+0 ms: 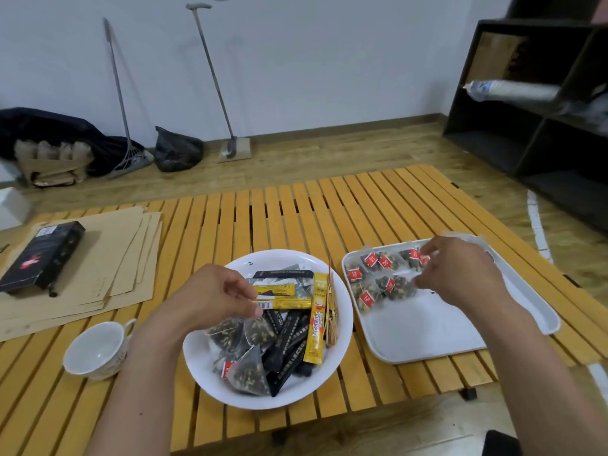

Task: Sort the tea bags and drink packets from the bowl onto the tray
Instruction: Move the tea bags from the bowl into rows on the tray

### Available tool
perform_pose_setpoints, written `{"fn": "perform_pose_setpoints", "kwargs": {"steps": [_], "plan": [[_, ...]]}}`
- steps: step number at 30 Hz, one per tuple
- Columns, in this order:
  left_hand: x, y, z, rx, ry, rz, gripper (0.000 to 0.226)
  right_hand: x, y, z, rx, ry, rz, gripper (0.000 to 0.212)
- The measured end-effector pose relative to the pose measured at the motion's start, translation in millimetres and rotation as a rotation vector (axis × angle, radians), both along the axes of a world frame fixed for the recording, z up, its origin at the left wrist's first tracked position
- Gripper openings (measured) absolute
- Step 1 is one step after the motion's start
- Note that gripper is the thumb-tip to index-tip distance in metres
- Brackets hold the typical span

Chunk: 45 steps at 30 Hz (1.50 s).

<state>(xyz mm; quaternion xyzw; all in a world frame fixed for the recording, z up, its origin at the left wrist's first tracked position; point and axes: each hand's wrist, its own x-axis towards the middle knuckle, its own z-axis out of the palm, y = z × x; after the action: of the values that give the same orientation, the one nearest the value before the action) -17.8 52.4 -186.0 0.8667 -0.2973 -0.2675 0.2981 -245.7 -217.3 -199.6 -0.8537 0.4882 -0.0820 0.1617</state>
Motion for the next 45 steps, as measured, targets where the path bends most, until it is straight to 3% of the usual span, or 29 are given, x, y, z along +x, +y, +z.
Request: {"fn": "perform_pose_setpoints", "kwargs": {"steps": [3, 5, 7, 11, 16, 18, 21, 24, 27, 31, 35, 39, 45], "plan": [[-6.5, 3.6, 5.4, 0.143, 0.057, -0.046, 0.032, 24.5, 33.4, 2.8, 0.132, -0.271, 0.203, 0.026], [-9.3, 3.4, 6.2, 0.204, 0.062, -0.058, 0.035, 41.0, 57.3, -2.3, 0.195, -0.296, 0.375, 0.019], [-8.3, 1.7, 6.3, 0.195, 0.057, -0.061, 0.023, 51.9, 71.9, -11.0, 0.208, -0.27, 0.502, 0.019], [-5.2, 3.0, 11.9, 0.017, -0.004, -0.106, 0.017, 58.0, 82.5, -17.8, 0.312, -0.351, 0.573, 0.021], [-22.0, -10.5, 24.7, -0.243, 0.076, -0.213, 0.017, 51.6, 82.0, -4.3, 0.647, -0.456, 0.633, 0.058], [-30.5, -20.7, 22.4, -0.296, 0.104, -0.234, 0.019, 49.1, 79.9, -0.8, 0.77, -0.508, 0.651, 0.053], [-41.4, -36.9, 16.9, -0.388, 0.076, -0.22, 0.023, 42.1, 71.5, 2.4, 0.765, -0.531, 0.611, 0.024], [-48.2, -49.1, 13.1, -0.4, 0.04, -0.174, 0.028, 24.5, 43.5, 7.3, 0.63, -0.529, 0.457, 0.013], [-46.9, -45.8, 10.7, -0.035, -0.051, -0.193, 0.038, -3.9, -1.0, 5.9, 0.393, -0.524, 0.117, 0.014], [-42.9, -27.2, 17.6, 0.427, 0.012, -0.17, 0.06, -38.7, -41.9, -8.6, 0.15, -0.408, -0.278, 0.018], [-39.3, -18.0, 23.1, 0.652, -0.013, -0.209, 0.065, -33.0, -42.4, -22.6, 0.237, -0.316, -0.262, 0.012], [-37.1, -16.5, 14.8, 0.676, 0.001, -0.247, 0.038, -25.3, -36.1, -21.3, 0.291, -0.236, -0.2, 0.032], [-22.2, -8.1, 19.0, 0.409, 0.066, -0.278, 0.022, -30.6, -48.0, -27.7, 0.395, -0.263, -0.26, 0.018]]}}
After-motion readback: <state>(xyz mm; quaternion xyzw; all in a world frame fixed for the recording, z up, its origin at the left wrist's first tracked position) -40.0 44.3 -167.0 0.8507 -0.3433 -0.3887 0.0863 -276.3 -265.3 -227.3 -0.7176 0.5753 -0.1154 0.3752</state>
